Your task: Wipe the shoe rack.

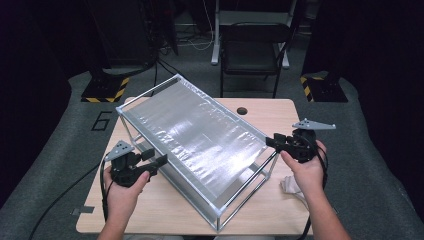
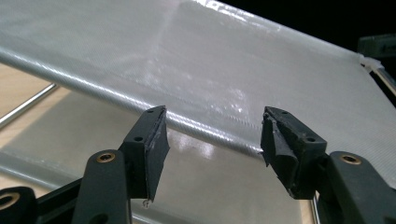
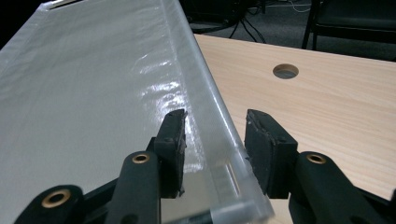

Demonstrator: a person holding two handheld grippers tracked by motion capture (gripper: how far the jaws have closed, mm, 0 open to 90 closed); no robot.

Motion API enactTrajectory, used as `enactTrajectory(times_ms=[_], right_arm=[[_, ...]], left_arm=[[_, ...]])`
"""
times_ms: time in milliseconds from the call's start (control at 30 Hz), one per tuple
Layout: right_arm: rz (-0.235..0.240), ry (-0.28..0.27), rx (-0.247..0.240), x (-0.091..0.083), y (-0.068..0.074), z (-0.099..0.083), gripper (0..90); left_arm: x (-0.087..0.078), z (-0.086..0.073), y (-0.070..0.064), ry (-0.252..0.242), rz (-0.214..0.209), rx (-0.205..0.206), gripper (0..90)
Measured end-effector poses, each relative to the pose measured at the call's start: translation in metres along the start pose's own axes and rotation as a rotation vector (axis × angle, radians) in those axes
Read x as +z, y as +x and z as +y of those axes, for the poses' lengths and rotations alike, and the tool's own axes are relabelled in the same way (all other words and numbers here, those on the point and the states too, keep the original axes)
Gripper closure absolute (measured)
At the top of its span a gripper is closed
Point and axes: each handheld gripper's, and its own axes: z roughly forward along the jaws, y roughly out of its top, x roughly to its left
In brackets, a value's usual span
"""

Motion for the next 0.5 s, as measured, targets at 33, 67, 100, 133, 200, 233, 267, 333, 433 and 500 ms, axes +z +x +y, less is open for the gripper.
enactTrajectory(times_ms=[33, 67, 100, 133, 200, 233, 267, 333, 433, 500], right_arm=[[-0.004, 0.001, -0.002, -0.002, 0.001, -0.001, 58.3], [-0.005, 0.000, -0.004, -0.005, 0.001, -0.002, 58.5], [-0.005, 0.002, -0.006, -0.007, 0.001, -0.002, 58.6], [-0.012, -0.001, -0.005, -0.008, 0.002, -0.003, 58.9], [-0.022, 0.003, -0.006, -0.011, 0.002, -0.005, 59.7], [-0.027, 0.007, 0.000, -0.012, 0.002, -0.006, 60.1], [-0.040, 0.006, -0.002, -0.012, 0.000, -0.007, 60.7], [-0.045, 0.014, 0.002, -0.012, -0.003, -0.009, 61.9], [-0.051, 0.030, 0.010, -0.009, -0.008, -0.012, 66.4], [-0.051, 0.035, 0.010, -0.008, -0.010, -0.013, 69.3]], left_arm=[[-0.001, 0.002, 0.000, -0.011, -0.006, 0.002, 41.0], [-0.001, 0.004, 0.000, -0.008, -0.019, 0.009, 40.6], [0.000, 0.006, -0.001, -0.011, -0.026, 0.014, 39.9], [0.002, 0.009, -0.001, -0.002, -0.033, 0.024, 39.2], [0.006, 0.012, -0.003, 0.005, -0.049, 0.039, 37.7], [0.009, 0.012, -0.003, 0.005, -0.061, 0.041, 36.9], [0.012, 0.013, -0.004, 0.016, -0.072, 0.048, 35.9], [0.019, 0.014, -0.005, 0.029, -0.083, 0.060, 34.0], [0.027, 0.014, -0.006, 0.061, -0.079, 0.077, 33.2], [0.029, 0.013, -0.007, 0.068, -0.079, 0.091, 33.4]])
